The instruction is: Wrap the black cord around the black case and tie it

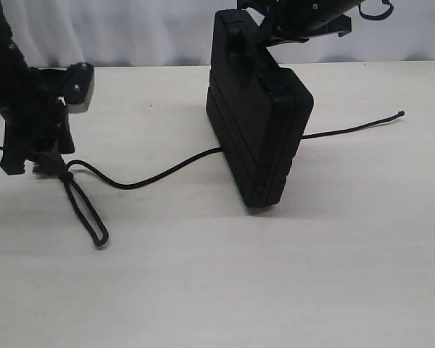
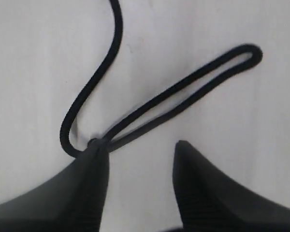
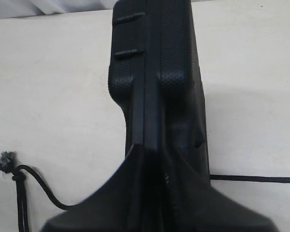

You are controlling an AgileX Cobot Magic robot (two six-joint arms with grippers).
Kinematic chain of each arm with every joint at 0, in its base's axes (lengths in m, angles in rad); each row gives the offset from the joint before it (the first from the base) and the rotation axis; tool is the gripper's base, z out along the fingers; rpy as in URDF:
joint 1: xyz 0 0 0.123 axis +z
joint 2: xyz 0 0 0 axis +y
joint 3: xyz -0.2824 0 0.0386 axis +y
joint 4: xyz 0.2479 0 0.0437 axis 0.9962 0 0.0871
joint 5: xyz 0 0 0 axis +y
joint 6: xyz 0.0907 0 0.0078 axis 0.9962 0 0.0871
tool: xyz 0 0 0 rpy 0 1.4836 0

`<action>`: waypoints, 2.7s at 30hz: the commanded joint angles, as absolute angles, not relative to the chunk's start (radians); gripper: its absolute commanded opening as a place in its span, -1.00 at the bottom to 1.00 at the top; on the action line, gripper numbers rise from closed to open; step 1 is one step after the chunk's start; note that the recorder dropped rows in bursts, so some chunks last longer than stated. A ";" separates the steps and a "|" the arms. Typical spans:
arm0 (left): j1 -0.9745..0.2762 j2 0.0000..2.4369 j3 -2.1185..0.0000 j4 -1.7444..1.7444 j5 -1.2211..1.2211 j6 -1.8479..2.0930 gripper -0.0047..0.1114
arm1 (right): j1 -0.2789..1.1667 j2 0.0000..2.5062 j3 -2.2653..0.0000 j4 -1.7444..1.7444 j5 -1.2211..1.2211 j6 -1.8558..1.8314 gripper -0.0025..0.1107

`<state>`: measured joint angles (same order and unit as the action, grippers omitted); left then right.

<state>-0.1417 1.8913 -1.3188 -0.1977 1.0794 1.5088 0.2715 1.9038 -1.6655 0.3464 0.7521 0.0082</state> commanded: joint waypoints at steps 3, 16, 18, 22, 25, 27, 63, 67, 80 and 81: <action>-0.232 1.907 -1.203 0.102 0.814 1.581 0.01 | 0.265 1.927 -1.650 0.301 0.787 -0.006 -0.88; -0.240 1.940 -1.059 0.176 0.572 1.776 0.08 | 0.265 1.927 -1.650 0.301 0.785 -0.006 -0.88; -0.240 1.943 -1.059 0.174 0.561 1.776 0.08 | 0.265 1.927 -1.650 0.301 0.785 -0.006 -0.88; -0.233 1.945 -1.059 0.170 0.551 1.776 0.08 | 0.265 1.927 -1.650 0.301 0.785 -0.006 -0.88; -0.233 1.945 -1.059 0.167 0.544 1.733 0.08 | 0.265 1.927 -1.650 0.301 0.785 -0.006 -0.88; -0.233 1.945 -1.059 0.167 0.544 1.718 0.08 | 0.265 1.927 -1.650 0.301 0.785 -0.006 -0.88; -0.233 1.945 -1.059 0.120 0.487 1.714 0.08 | 0.265 1.927 -1.650 0.299 0.737 -0.006 -0.88; -0.233 1.945 -1.059 0.120 0.487 1.714 0.08 | 0.265 1.927 -1.650 0.299 0.721 -0.006 -0.88; -0.233 1.943 -1.059 -0.116 0.340 1.712 -0.01 | 0.266 1.917 -1.650 0.298 0.708 -0.008 -0.88; -0.233 1.939 -1.059 -0.171 0.309 1.712 -0.07 | 0.266 1.917 -1.650 0.298 0.708 -0.008 -0.88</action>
<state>-0.2345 1.9441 -1.0605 -0.0421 0.3874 1.7267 0.2698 1.9242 -1.6507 0.3051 0.7149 0.0000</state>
